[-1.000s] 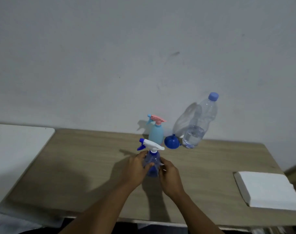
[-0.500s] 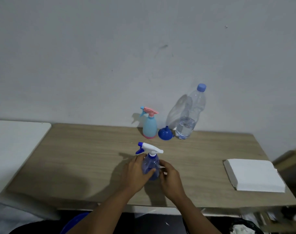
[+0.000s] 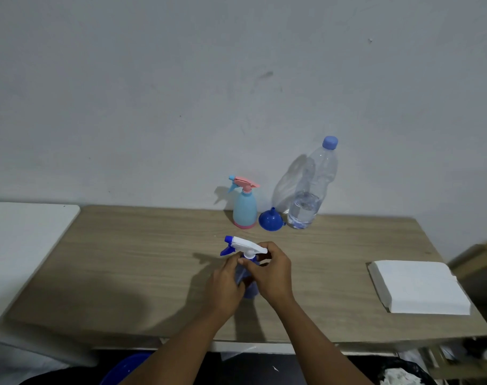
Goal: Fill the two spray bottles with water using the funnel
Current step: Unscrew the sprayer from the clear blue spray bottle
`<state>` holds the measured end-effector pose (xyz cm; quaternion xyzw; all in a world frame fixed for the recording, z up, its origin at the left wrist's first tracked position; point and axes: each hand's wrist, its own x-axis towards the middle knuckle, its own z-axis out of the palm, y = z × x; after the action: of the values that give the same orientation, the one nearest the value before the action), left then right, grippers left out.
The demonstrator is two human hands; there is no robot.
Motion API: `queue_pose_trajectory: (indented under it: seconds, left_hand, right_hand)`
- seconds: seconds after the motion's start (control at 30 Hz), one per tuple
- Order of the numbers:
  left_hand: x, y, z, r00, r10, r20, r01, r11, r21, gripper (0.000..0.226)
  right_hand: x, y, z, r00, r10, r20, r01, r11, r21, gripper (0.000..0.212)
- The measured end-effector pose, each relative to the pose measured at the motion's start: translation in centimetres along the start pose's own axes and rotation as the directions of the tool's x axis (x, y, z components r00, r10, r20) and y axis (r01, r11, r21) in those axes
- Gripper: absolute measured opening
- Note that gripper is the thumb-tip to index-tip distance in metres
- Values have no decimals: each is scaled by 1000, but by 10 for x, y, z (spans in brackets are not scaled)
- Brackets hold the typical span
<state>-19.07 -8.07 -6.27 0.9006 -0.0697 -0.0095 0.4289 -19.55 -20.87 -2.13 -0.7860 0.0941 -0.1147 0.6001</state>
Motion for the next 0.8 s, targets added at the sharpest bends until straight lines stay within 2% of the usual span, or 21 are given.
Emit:
queue_pose_trajectory:
  seconds: [0.23,0.47,0.53,0.7,0.8]
  left_hand:
    - [1,1,4,1000,13,-13,-13,998,-63,36]
    - [5,4,-3,999,25,30,-22,996,-82,44]
    - [4,3,-1,1000,13,28,-11,997,-79,45]
    - [6,-3,2,999,25,26,-23,996,-90,45]
    - [5,-3,2,999,24,32,-21,995,-94,42]
  right_hand:
    - [1,-2,-5,998,-46,41,48,998,-32,34]
    - [9,-4,-15,983,-95,160,109,991,-78,28]
    - [10,-3,-14,984,-72,164,87,993,-82,30]
    - [10,0,-4,996,44,74,-44,999,-2,36]
    - [12,4,-5,994,22,108,-24,999,21,31]
